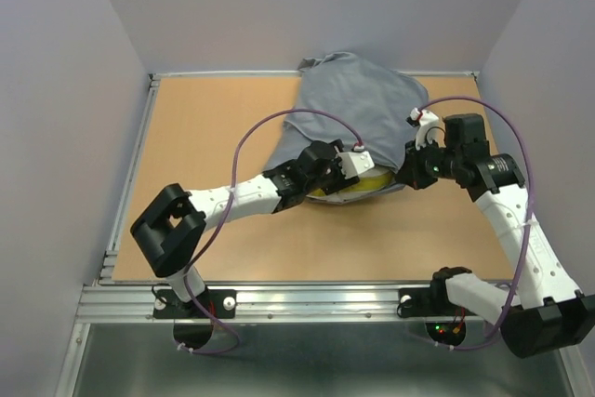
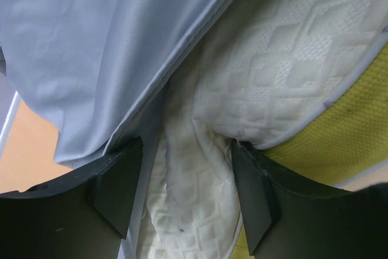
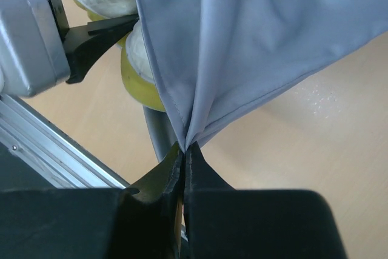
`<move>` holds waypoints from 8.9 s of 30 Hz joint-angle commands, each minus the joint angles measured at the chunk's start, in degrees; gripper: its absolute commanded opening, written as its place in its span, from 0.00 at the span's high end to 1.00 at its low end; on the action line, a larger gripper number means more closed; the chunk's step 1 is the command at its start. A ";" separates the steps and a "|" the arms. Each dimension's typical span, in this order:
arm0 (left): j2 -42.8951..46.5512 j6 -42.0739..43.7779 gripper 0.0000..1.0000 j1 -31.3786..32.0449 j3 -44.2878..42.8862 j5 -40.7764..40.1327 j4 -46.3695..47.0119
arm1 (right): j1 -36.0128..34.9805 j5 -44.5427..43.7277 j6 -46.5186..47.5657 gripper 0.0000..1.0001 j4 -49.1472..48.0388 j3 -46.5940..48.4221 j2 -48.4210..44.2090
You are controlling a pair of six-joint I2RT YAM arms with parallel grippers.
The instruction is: Put the pillow into the pillowcase
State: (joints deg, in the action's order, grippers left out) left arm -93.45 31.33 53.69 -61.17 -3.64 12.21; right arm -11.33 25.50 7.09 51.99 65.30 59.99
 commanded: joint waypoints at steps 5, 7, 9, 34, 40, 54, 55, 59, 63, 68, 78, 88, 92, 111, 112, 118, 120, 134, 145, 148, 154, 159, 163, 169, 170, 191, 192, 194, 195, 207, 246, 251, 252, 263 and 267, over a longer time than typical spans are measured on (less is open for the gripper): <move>13.26 2.15 0.28 -4.74 2.88 11.61 1.17 | -0.09 1.84 -1.20 0.99 -2.06 0.62 -2.68; 16.70 4.25 0.27 -4.65 3.42 18.65 -1.30 | -0.09 1.93 -1.03 1.00 -2.06 0.62 -2.24; 19.79 4.97 0.27 -4.21 3.34 21.74 -4.55 | -0.01 2.01 -0.85 0.99 -2.15 0.53 -2.07; 8.89 7.08 0.28 -10.01 -1.24 11.80 -2.45 | -0.09 2.19 -1.20 1.00 -2.06 0.27 -2.68; 12.76 7.34 0.27 -10.36 -1.58 19.98 -4.12 | -0.01 2.80 -1.55 0.99 -2.07 0.01 -2.24; 8.29 5.32 0.26 0.80 -9.40 20.68 -1.92 | -0.09 4.65 -4.72 1.00 -4.26 -0.08 -1.28; 8.02 5.32 0.26 1.50 -9.58 20.95 -1.84 | -0.09 4.65 -4.81 0.99 -4.44 0.00 -1.19; 6.44 5.58 0.25 2.64 -10.90 22.18 -0.61 | -0.01 4.65 -5.33 1.00 -4.70 0.01 -1.54; 4.42 5.85 0.25 3.35 -11.96 21.05 0.53 | -0.09 4.47 -5.60 1.00 -4.96 -0.52 -2.15; 1.34 5.50 0.27 3.35 -10.91 13.58 7.81 | -0.09 5.27 -5.16 0.99 -4.97 -1.40 -4.08; 0.02 5.58 0.37 -0.78 -6.79 4.78 10.38 | -0.09 3.95 -5.60 0.99 -4.61 -1.49 -6.02; 11.44 8.39 0.50 -15.01 11.05 4.78 3.26 | -0.01 1.66 -6.57 1.00 -4.70 2.11 -5.58; 17.06 9.10 0.54 -18.44 19.93 4.08 2.29 | -0.01 0.87 -6.83 0.99 -4.53 3.43 -5.67; 13.10 -0.75 0.64 -29.43 23.02 6.85 6.17 | 0.08 2.27 -8.76 0.99 -4.44 5.63 -5.32; 14.77 -0.48 0.64 -29.52 23.37 8.80 5.99 | 0.00 2.71 -8.85 1.00 -4.61 5.46 -5.14; 33.84 2.86 0.36 -25.51 20.39 25.08 -2.53 | -0.01 4.48 -8.15 0.99 -4.61 4.40 -4.18; 35.70 3.03 0.30 -21.02 16.02 23.77 -5.08 | -0.01 4.47 -7.88 0.99 -4.88 3.79 -4.26; 16.03 2.76 0.24 3.87 -4.74 23.32 0.19 | 0.00 5.79 -10.34 1.00 -6.37 3.61 -4.88; 6.70 3.30 0.30 5.02 -9.85 19.19 6.25 | 0.00 7.29 -10.17 1.00 -6.37 2.38 -7.78; 5.56 3.65 0.33 5.02 -10.02 18.93 6.43 | 0.00 7.72 -10.17 0.99 -6.37 2.47 -7.95; 1.96 6.02 0.51 3.80 -7.92 11.03 9.15 | 0.08 7.20 -10.17 1.00 -5.93 2.99 -8.66; 1.60 7.69 0.63 0.98 -3.71 4.53 13.27 | 0.08 6.32 -11.57 1.00 -5.93 4.13 -8.04; 3.71 9.10 0.67 -2.00 1.21 4.08 13.72 | 0.08 5.97 -12.01 1.00 -5.93 5.19 -7.51; 8.10 10.94 0.68 -8.24 9.83 5.66 13.11 | -0.01 5.36 -12.19 0.99 -5.84 6.07 -7.60; 8.54 11.12 0.68 -9.12 10.71 6.01 12.93 | 0.08 5.18 -12.28 0.99 -5.76 6.42 -7.60; 14.96 12.88 0.73 -28.38 24.60 12.60 4.41 | -0.01 1.31 -13.42 1.00 -5.67 9.23 -5.14; 15.14 12.79 0.75 -28.55 24.95 12.60 4.58 | -0.01 1.40 -13.42 1.00 -5.76 9.06 -5.14; 14.70 12.44 0.96 -28.55 24.87 13.57 5.02 | -0.01 2.27 -13.51 0.99 -5.76 8.45 -5.05; 14.18 11.74 1.00 -28.55 23.91 13.57 4.58 | -0.01 2.71 -13.60 1.00 -5.93 8.18 -4.88; 13.74 -8.89 1.00 -33.55 -43.09 25.09 -35.48 | 0.35 -23.16 -3.50 0.99 -11.10 39.60 8.73; 11.19 -7.25 1.00 -42.25 -65.99 -5.42 1.60 | 0.43 -29.36 3.37 0.99 -41.35 67.56 33.42; 13.11 -4.01 1.00 -42.62 -68.74 -4.01 2.03 | 0.35 -28.31 3.88 1.00 -42.84 77.62 36.44; 13.81 -4.00 1.00 -42.62 -68.39 -3.83 2.29 | 0.35 -28.66 4.33 0.99 -43.28 76.83 35.30; 27.61 -8.64 1.00 -42.62 -61.02 -0.76 3.26 | 0.35 -22.25 5.39 0.99 -44.96 59.86 13.15; 29.90 -12.34 1.00 -42.62 -61.35 3.27 -0.50 | 0.35 -24.16 7.14 0.99 -45.04 61.87 11.55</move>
State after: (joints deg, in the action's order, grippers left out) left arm -70.41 23.35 14.96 -120.20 11.77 1.10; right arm -15.07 21.41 9.80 13.67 125.95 72.49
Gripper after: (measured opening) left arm 0.026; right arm 0.028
